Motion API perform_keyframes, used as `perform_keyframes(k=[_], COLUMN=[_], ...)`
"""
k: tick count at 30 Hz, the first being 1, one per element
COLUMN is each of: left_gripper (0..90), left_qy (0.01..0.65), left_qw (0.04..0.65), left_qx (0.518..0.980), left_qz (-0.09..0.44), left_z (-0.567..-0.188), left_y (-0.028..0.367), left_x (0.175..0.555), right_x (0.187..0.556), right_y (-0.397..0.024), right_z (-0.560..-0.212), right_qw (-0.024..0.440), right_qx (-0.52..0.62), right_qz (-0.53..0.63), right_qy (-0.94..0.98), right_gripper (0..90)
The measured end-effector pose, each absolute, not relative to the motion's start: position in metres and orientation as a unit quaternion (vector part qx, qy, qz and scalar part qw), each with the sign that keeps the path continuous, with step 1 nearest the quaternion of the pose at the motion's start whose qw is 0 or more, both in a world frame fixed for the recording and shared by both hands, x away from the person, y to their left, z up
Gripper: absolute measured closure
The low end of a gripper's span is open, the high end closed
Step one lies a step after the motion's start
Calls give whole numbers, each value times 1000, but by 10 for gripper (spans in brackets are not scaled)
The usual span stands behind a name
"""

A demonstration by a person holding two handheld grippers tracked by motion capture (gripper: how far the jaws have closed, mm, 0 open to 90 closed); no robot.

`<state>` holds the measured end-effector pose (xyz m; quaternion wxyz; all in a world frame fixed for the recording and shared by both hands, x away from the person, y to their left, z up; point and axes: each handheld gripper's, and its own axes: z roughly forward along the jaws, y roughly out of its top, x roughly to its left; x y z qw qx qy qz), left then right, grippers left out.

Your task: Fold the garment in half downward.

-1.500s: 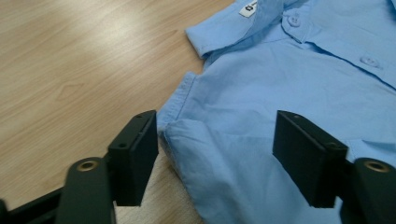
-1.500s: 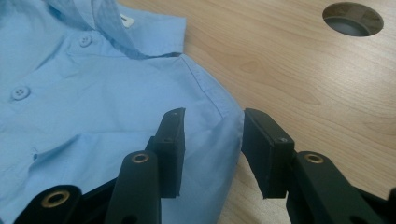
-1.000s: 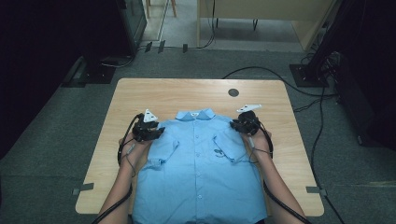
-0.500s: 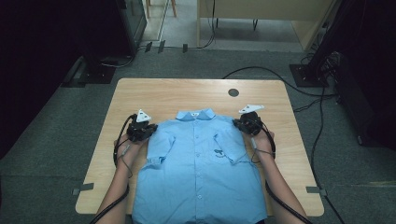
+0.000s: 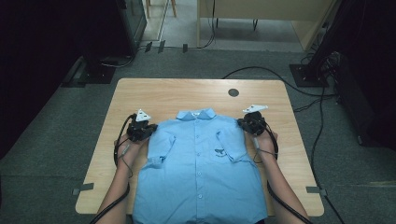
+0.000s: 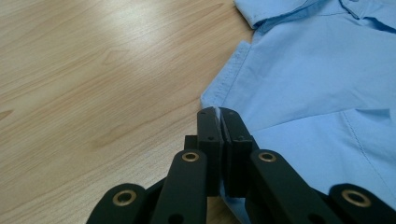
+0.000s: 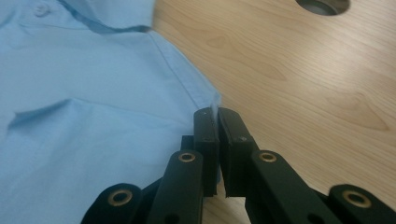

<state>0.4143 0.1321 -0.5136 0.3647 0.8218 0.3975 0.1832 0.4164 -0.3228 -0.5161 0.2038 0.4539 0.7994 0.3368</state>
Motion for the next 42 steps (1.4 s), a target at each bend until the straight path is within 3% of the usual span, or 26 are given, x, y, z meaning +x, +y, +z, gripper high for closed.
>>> perform_keyframes(k=[10,11,12,13,17,20,21,24,26,27,28,29,34,38,42], left_gripper=[802,731,731,731,648,613,596,499,499,435,435,435,404,341,341], left_qy=[416,416,416,414,406,388,381,370,362,362,362,356,342,354,350], left_qw=[362,362,362,373,384,385,394,397,400,400,400,400,395,402,410], left_qx=[814,814,814,809,809,817,818,821,823,823,823,825,830,826,826], left_qz=[183,183,183,187,182,182,176,177,177,177,177,181,194,176,162], left_z=[-508,-508,-508,-504,-497,-492,-489,-486,-485,-485,-485,-485,-487,-487,-486], left_y=[140,140,140,140,142,142,142,140,139,139,139,139,137,134,130], left_x=[417,417,417,415,414,413,414,415,416,416,416,416,416,420,423], right_x=[414,414,414,414,414,415,415,417,419,419,420,420,422,424,427], right_y=[-331,-331,-333,-333,-337,-338,-337,-337,-334,-334,-332,-332,-328,-325,-323], right_z=[-508,-508,-506,-506,-502,-499,-499,-498,-497,-497,-498,-498,-497,-496,-496], right_qw=[199,199,194,194,187,189,185,177,174,174,169,169,181,179,169], right_qx=[454,454,448,448,445,433,432,428,423,423,421,421,403,406,411], right_qz=[355,355,359,359,372,376,378,383,374,374,373,373,372,374,382], right_qy=[793,793,795,795,793,797,798,799,807,807,809,809,817,815,810], right_gripper=[870,870,870,809,736,723,681,672,652,652,652,592,553,537,539])
